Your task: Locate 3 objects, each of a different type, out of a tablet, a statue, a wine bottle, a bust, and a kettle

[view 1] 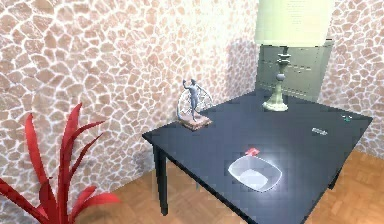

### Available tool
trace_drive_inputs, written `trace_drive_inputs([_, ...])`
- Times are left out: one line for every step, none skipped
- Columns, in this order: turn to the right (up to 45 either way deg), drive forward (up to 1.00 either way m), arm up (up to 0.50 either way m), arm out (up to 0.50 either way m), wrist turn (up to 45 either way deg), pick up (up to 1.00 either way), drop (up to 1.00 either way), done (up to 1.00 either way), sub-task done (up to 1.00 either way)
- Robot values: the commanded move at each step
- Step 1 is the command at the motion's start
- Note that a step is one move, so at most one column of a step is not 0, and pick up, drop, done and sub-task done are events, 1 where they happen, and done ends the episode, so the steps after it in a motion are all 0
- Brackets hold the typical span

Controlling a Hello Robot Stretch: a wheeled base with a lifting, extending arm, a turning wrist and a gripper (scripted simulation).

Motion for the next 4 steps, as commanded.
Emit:
trace_drive_inputs([0.0,0.00,0.00,0.00,0.0,0.00,0.00,0.00,1.00])
trace_drive_inputs([-45.0,0.00,0.00,0.00,0.0,0.00,0.00,0.00,0.00])
trace_drive_inputs([-45.0,0.00,0.00,0.00,0.0,0.00,0.00,0.00,0.00])
trace_drive_inputs([-39.0,0.00,0.00,0.00,0.0,0.00,0.00,0.00,0.00])
